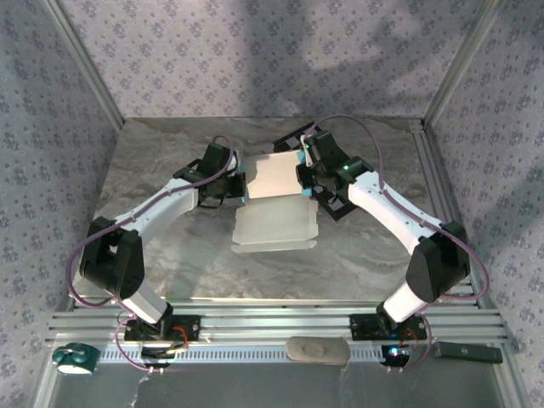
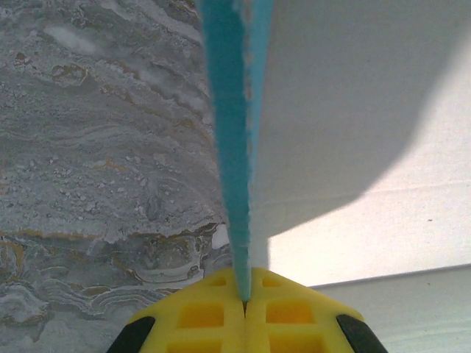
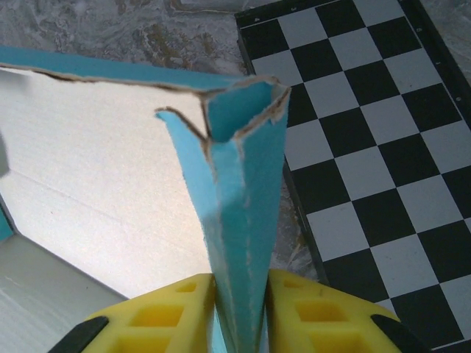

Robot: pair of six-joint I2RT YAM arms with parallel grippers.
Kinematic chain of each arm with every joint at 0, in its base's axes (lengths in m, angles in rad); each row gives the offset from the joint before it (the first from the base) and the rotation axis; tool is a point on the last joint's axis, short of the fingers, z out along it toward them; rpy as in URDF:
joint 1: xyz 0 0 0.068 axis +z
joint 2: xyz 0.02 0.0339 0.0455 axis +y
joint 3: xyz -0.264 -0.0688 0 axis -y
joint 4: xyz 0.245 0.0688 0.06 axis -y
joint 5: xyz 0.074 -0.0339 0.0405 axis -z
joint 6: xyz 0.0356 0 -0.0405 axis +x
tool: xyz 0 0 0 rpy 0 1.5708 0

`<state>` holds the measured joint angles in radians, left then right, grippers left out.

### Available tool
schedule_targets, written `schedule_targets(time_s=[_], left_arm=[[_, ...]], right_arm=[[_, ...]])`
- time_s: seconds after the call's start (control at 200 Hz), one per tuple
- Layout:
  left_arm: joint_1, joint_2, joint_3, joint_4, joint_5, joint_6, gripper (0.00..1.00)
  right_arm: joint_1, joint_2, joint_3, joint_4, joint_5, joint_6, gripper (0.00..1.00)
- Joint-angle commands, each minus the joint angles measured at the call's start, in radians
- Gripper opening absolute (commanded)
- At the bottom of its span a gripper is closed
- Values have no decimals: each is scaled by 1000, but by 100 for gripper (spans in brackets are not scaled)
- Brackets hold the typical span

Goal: Fold the paper box

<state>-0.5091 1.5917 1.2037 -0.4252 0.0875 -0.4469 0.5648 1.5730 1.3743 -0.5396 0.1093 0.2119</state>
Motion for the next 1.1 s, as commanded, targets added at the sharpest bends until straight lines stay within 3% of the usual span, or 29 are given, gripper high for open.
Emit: schedule_targets(time_s=[0.0, 0.21, 0.41, 0.745, 0.909, 1.099], left_arm=[[-17, 7, 48, -20, 6, -10, 0], [-20, 3, 43, -11, -8, -33, 0], [-34, -23, -20, 26, -88, -40, 0], [-39, -68, -245, 203, -184, 13, 0], [-39, -60, -285, 236, -215, 2, 0], [-40, -61, -318, 282, -229, 12, 0]], right_arm=[[6, 13, 43, -21, -34, -12, 28], [39, 45, 63, -56, 74, -25, 27], [70, 80, 18, -1, 149, -10, 26], [77, 144, -172, 292, 63, 58, 32], [79, 178, -204, 313, 47, 57, 31], [77, 170, -244, 334, 4, 54, 45]])
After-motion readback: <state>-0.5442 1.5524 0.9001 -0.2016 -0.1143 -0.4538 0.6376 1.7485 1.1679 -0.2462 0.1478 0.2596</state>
